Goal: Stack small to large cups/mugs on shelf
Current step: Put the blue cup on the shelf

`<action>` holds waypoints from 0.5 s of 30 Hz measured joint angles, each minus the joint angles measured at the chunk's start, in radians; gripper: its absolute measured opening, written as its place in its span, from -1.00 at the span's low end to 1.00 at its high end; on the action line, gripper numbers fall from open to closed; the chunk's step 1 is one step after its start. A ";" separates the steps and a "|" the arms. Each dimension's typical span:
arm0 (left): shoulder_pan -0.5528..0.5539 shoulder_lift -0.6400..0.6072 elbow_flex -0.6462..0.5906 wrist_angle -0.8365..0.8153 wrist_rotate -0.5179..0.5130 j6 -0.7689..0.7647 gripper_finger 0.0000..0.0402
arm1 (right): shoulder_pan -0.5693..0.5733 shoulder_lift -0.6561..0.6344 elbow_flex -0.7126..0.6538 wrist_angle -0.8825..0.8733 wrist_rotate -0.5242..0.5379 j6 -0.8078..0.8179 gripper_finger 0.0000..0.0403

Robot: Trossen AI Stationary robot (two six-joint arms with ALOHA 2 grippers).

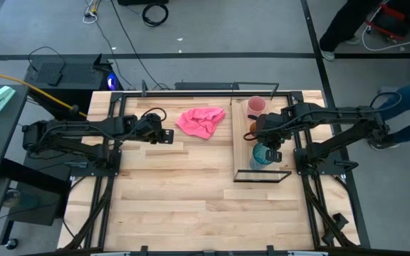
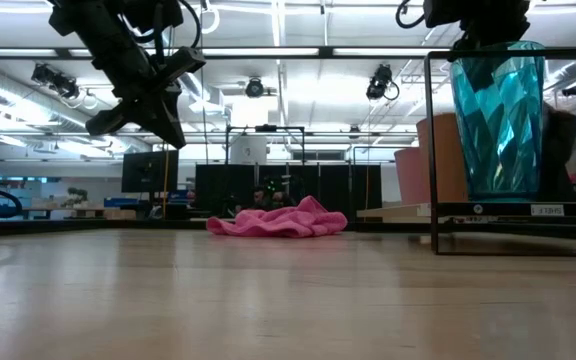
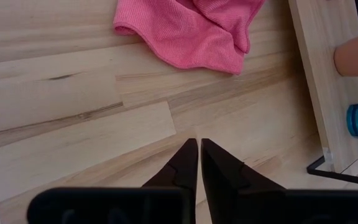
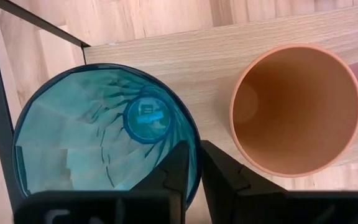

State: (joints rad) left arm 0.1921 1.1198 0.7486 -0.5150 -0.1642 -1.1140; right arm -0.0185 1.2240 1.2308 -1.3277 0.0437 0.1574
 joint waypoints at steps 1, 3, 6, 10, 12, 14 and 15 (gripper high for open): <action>0.000 0.000 0.000 0.000 0.000 0.000 -0.86 | 0.000 0.000 0.000 0.000 0.000 0.000 -0.76; 0.000 0.000 0.000 0.000 0.000 0.000 -0.85 | 0.000 0.000 0.000 -0.001 0.000 0.000 -0.76; 0.000 0.000 0.000 0.000 0.000 0.000 -0.83 | 0.000 0.000 0.000 -0.002 0.000 0.003 -0.76; 0.000 0.000 0.000 0.000 0.000 0.000 -0.83 | 0.000 -0.001 0.000 -0.009 0.000 0.007 -0.76; 0.000 0.000 0.000 0.000 0.000 0.000 -0.84 | 0.000 -0.005 0.000 -0.011 0.000 0.007 -0.76; 0.000 0.000 0.000 0.000 0.000 -0.001 -0.85 | 0.000 -0.014 0.000 -0.011 0.000 0.008 -0.76; 0.000 0.000 0.000 0.000 0.000 0.000 -0.86 | 0.000 -0.021 0.000 -0.011 0.000 0.008 -0.76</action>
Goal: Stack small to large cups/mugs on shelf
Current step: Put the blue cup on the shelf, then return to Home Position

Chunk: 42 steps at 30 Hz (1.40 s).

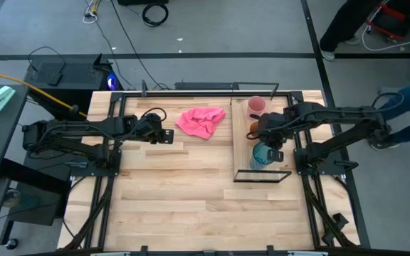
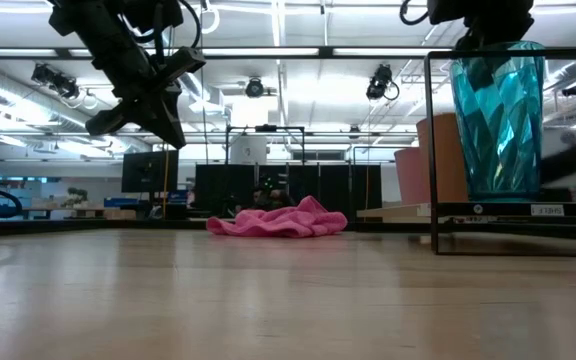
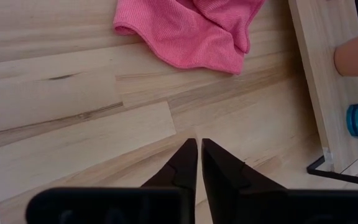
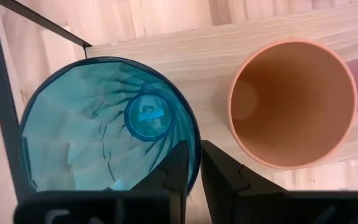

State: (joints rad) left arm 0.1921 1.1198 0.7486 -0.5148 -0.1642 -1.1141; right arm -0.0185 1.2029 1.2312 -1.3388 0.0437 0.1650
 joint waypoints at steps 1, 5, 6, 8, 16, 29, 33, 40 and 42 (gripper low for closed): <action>0.000 0.000 0.000 0.000 0.000 0.000 -0.86 | 0.000 -0.006 0.000 0.000 0.000 0.000 -0.76; 0.000 0.000 0.000 0.000 0.000 0.000 -0.84 | -0.001 -0.032 0.000 0.000 0.007 0.016 -0.76; 0.000 0.000 0.000 0.000 0.000 0.000 -0.83 | -0.001 -0.039 0.000 0.000 0.008 0.016 -0.76; 0.000 0.000 0.000 0.000 0.000 0.000 -0.81 | -0.001 -0.056 0.000 0.000 0.008 0.023 -0.76; 0.000 0.000 0.000 0.000 0.000 0.000 -0.81 | -0.001 -0.155 0.000 -0.002 0.007 0.077 -0.76; 0.000 0.000 -0.001 0.114 0.000 -0.009 -0.83 | 0.018 -0.379 0.001 0.063 0.007 0.289 -0.76; -0.020 0.000 -0.001 0.316 -0.001 0.040 -0.81 | 0.048 -0.448 0.001 0.171 0.007 0.304 -0.76; -0.092 -0.001 -0.001 0.838 0.052 0.326 -0.80 | 0.122 -0.552 0.001 0.409 -0.019 0.280 -0.76; -0.115 -0.001 -0.001 0.980 0.110 0.408 -0.80 | 0.146 -0.572 0.001 0.477 -0.057 0.279 -0.76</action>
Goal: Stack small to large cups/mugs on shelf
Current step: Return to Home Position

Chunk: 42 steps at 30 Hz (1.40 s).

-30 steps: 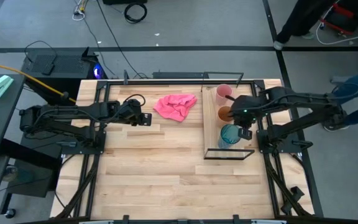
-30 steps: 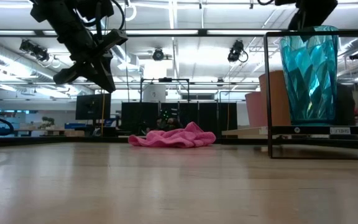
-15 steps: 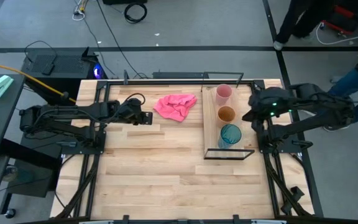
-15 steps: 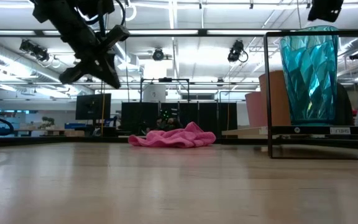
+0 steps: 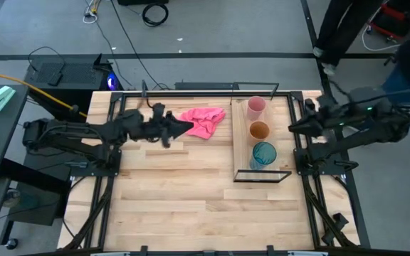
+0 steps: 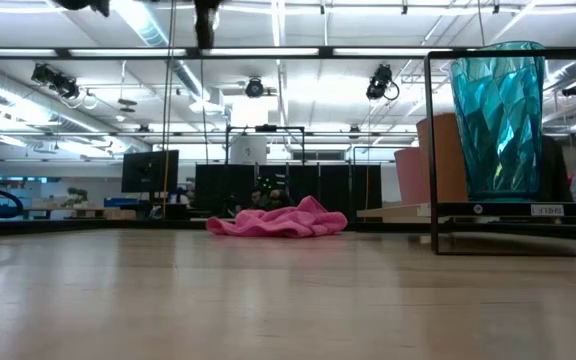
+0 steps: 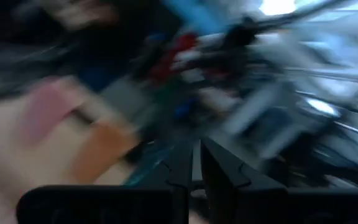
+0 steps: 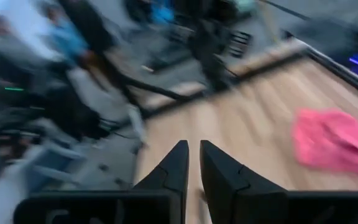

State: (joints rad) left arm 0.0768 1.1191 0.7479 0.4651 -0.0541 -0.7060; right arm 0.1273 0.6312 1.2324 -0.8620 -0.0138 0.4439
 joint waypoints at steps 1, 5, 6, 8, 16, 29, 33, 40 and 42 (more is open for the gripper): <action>-0.013 0.000 0.000 0.065 0.037 0.040 -0.80 | 0.012 -0.007 0.000 0.036 -0.027 -0.002 -0.76; -0.067 -0.002 0.000 0.269 0.167 0.137 -0.81 | 0.060 -0.021 0.000 0.217 -0.206 -0.041 -0.76; -0.080 -0.008 0.000 0.304 0.192 0.142 -0.82 | 0.071 -0.021 0.000 0.270 -0.263 -0.049 -0.76; -0.107 -0.019 0.000 0.372 0.214 0.141 -0.83 | 0.093 -0.018 0.000 0.358 -0.368 -0.048 -0.76; -0.263 -0.071 0.000 0.461 0.249 0.186 -0.81 | 0.196 -0.004 0.000 0.483 -0.466 0.025 -0.76; -0.387 -0.145 0.001 0.284 0.235 0.313 -0.85 | 0.397 0.140 0.000 0.699 -0.466 -0.100 -0.76; -0.361 -0.224 0.001 0.167 0.239 0.318 -0.82 | 0.405 0.104 0.000 0.698 -0.466 -0.125 -0.76; -0.308 -0.398 0.001 -0.023 0.242 0.376 -0.80 | 0.404 -0.076 0.000 0.610 -0.403 -0.201 -0.76; -0.291 -0.447 0.001 -0.076 0.242 0.386 -0.82 | 0.404 -0.139 0.000 0.558 -0.338 -0.213 -0.76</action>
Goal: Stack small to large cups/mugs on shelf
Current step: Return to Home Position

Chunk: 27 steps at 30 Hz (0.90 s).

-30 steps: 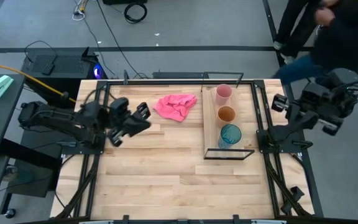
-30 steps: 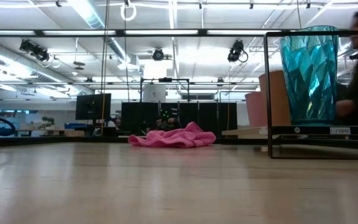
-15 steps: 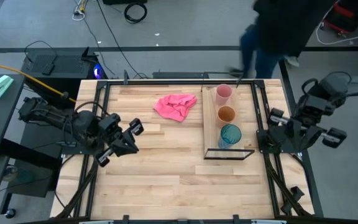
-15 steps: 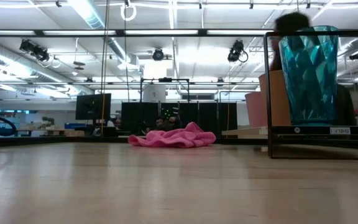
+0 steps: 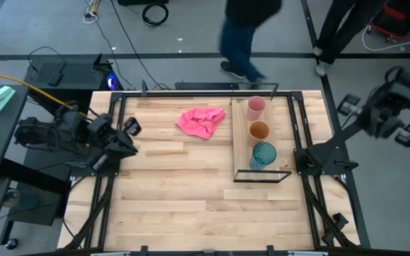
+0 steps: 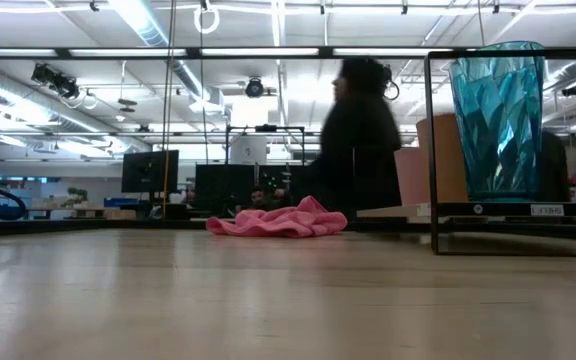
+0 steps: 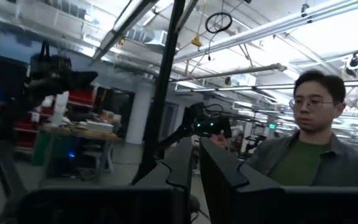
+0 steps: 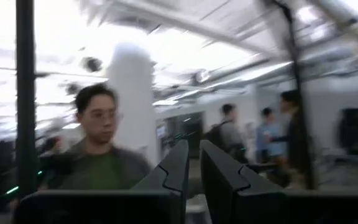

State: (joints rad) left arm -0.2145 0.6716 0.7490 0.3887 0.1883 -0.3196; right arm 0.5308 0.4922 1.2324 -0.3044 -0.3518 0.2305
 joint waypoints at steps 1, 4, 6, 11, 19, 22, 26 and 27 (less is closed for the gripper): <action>0.010 -0.023 0.000 -0.022 0.000 0.009 -0.82 | 0.000 -0.032 0.000 -0.023 0.048 -0.004 -0.76; 0.048 -0.094 0.000 -0.092 -0.003 0.035 -0.84 | 0.000 -0.114 0.000 -0.072 0.190 -0.019 -0.76; 0.072 -0.135 0.000 -0.133 -0.021 0.047 -0.85 | 0.000 -0.155 0.001 -0.090 0.244 -0.031 -0.76; 0.126 -0.232 0.000 -0.268 -0.060 0.059 -0.83 | 0.000 -0.238 0.001 -0.189 0.318 -0.043 -0.76; 0.160 -0.311 -0.005 -0.331 -0.087 0.074 -0.81 | 0.000 -0.335 -0.077 -0.204 0.434 -0.027 -0.76; 0.163 -0.343 -0.005 -0.371 -0.150 0.050 -0.83 | -0.001 -0.380 -0.139 -0.188 0.472 -0.009 -0.76; 0.163 -0.373 -0.033 -0.369 -0.188 0.017 -0.85 | -0.001 -0.431 -0.243 -0.104 0.473 0.006 -0.76; 0.163 -0.383 -0.058 -0.348 -0.188 0.017 -0.85 | -0.001 -0.440 -0.270 -0.086 0.473 0.009 -0.76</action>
State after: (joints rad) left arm -0.0513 0.2881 0.6914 0.0408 0.0002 -0.3031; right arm 0.5301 0.0519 0.9624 -0.3900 0.1207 0.2397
